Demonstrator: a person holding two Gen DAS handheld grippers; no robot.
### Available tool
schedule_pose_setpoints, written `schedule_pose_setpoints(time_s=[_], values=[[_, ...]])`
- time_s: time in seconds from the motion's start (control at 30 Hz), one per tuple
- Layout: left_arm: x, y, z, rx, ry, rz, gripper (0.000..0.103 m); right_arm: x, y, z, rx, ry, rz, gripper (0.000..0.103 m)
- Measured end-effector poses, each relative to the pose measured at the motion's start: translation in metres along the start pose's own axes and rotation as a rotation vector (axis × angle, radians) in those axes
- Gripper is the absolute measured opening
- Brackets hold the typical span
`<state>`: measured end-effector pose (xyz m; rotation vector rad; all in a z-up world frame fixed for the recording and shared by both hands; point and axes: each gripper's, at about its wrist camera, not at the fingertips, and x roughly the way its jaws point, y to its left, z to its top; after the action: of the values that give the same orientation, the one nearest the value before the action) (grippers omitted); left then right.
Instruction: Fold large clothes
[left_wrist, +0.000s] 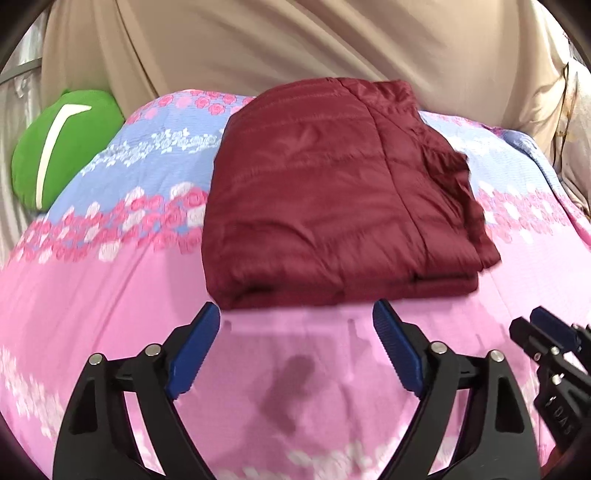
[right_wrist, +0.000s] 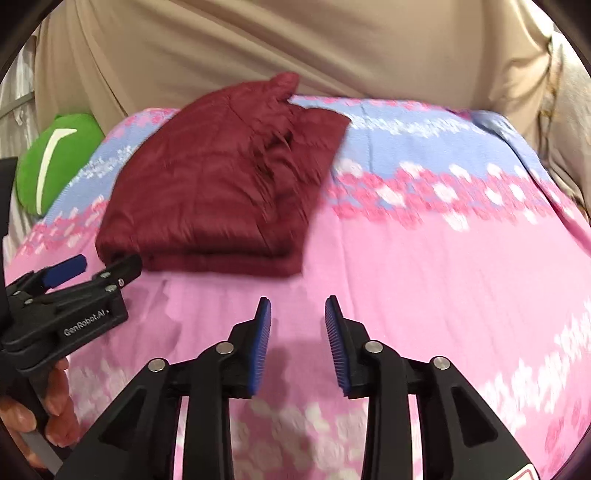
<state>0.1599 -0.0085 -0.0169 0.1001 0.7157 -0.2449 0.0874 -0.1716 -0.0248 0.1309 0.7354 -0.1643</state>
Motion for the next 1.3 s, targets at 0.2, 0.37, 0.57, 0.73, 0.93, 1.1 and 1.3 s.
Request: schedule_pose_setpoints(time_s=[0.2, 0.37, 0.57, 0.73, 0.93, 1.1, 1.3], values=[[-0.010, -0.013, -0.030, 0.013, 0.004, 0.031, 0.083, -0.002, -0.013, -0.022, 0.031, 0.021, 0.002, 0.036], [-0.018, -0.013, -0.041, -0.007, -0.010, 0.059, 0.083, -0.003, -0.007, -0.037, -0.004, 0.021, -0.014, 0.042], [-0.022, -0.014, -0.044, -0.008, -0.029, 0.091, 0.089, -0.009, -0.002, -0.042, -0.014, -0.003, -0.019, 0.050], [-0.026, -0.021, -0.046, 0.026, -0.050, 0.098, 0.091, -0.009, 0.002, -0.043, -0.026, -0.010, -0.025, 0.052], [-0.025, -0.029, -0.047, 0.051, -0.046, 0.112, 0.092, -0.009, 0.004, -0.044, -0.022, -0.010, -0.033, 0.052], [-0.024, -0.029, -0.047, 0.052, -0.042, 0.114, 0.092, -0.009, 0.005, -0.045, -0.019, -0.011, -0.039, 0.052], [-0.024, -0.031, -0.048, 0.055, -0.042, 0.125, 0.092, -0.009, 0.005, -0.045, -0.014, -0.012, -0.040, 0.052]])
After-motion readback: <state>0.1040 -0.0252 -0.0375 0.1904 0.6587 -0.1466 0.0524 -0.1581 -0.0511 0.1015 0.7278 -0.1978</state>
